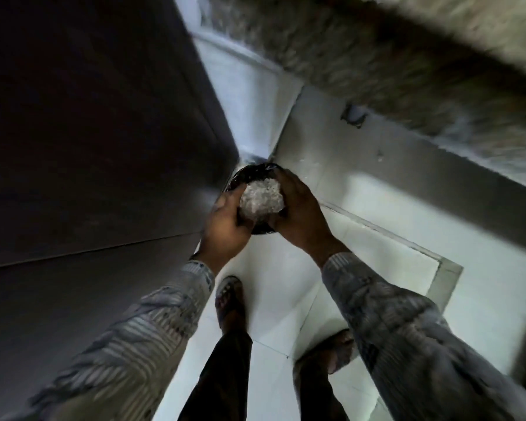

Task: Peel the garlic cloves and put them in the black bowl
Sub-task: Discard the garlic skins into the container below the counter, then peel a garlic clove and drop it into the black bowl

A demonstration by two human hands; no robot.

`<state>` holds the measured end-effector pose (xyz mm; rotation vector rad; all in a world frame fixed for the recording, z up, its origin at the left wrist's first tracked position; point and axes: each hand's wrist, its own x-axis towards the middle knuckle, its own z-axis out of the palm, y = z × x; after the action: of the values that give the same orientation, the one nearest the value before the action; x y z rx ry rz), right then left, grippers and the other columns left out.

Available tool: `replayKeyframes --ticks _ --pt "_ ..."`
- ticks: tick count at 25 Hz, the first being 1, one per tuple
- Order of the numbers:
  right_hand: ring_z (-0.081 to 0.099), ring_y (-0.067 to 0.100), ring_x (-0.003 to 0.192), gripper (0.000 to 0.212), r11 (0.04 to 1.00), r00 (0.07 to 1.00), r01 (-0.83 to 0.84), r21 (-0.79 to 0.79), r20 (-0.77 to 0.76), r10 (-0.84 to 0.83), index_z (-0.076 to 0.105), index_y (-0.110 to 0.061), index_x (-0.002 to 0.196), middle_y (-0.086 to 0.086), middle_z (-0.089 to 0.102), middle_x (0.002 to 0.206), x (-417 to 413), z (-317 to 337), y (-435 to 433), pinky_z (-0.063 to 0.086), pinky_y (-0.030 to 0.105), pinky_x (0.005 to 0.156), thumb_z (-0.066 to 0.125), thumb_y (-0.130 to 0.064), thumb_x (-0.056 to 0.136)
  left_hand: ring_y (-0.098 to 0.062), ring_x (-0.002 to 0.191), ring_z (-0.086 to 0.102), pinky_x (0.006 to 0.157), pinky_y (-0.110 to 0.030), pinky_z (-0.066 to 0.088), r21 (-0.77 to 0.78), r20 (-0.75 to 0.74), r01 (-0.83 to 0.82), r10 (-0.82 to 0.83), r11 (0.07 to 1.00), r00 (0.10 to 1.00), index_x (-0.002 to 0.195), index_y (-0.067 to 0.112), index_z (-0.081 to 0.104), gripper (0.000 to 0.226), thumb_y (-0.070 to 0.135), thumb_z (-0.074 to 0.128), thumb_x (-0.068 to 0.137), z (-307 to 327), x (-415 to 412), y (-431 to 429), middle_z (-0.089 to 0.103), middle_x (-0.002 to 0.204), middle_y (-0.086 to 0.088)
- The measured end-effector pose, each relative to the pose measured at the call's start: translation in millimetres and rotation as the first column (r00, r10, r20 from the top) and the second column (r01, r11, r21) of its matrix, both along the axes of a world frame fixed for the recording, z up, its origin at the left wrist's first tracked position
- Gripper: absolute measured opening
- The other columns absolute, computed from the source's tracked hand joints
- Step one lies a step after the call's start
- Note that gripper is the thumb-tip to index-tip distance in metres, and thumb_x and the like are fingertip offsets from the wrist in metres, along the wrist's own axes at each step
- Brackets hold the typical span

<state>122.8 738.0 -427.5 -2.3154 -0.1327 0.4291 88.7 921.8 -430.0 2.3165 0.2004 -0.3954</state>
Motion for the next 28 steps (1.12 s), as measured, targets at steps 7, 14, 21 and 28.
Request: replayKeyframes --ticks 7,14,21,28 --pt "0.025 0.029 0.155 0.113 0.991 0.999 0.025 -0.129 0.027 -0.022 0.021 -0.030 0.163 0.009 0.032 0.166 -77.1 185.8 -105.3 0.027 0.048 0.124 0.077 -0.061 0.070 -0.030 0.136 0.048 0.110 -0.039 0.046 0.129 0.028 0.416 -0.422 0.900 0.906 0.157 0.030 0.030 0.100 0.026 0.080 0.070 183.6 -26.5 -79.0 0.041 0.153 -0.004" --pt "0.035 0.022 0.149 0.120 0.947 0.945 0.301 -0.116 0.170 -0.279 0.024 -0.026 0.162 0.005 0.038 0.162 -183.5 363.0 -241.5 0.035 0.040 0.120 0.090 -0.053 0.065 -0.030 0.140 0.044 0.110 -0.044 0.044 0.174 0.223 0.706 -0.725 0.687 0.651 0.160 0.030 0.026 0.107 0.037 0.084 0.070 359.3 -48.8 -229.9 0.040 0.156 -0.006" --pt "0.037 0.023 0.147 0.115 0.775 0.776 0.617 -0.135 0.270 -0.571 0.021 -0.034 0.162 0.004 0.036 0.162 -300.4 459.6 -392.4 0.037 0.040 0.118 0.087 -0.056 0.070 -0.025 0.138 0.044 0.112 -0.040 0.043 0.121 0.303 0.842 -0.828 0.525 0.472 0.159 0.042 0.018 0.112 0.037 0.088 0.072 451.2 -88.1 -401.6 0.042 0.154 -0.004" --pt "0.041 0.027 0.142 0.096 0.518 0.515 0.852 -0.076 0.297 -0.804 0.029 -0.028 0.160 0.008 0.042 0.157 -371.6 501.0 -513.9 0.041 0.044 0.115 0.080 -0.049 0.082 -0.026 0.141 0.040 0.114 -0.037 0.040 0.090 0.353 0.936 -0.890 0.340 0.289 0.160 0.035 0.020 0.112 0.030 0.089 0.072 493.8 -138.8 -562.9 0.039 0.156 -0.005"
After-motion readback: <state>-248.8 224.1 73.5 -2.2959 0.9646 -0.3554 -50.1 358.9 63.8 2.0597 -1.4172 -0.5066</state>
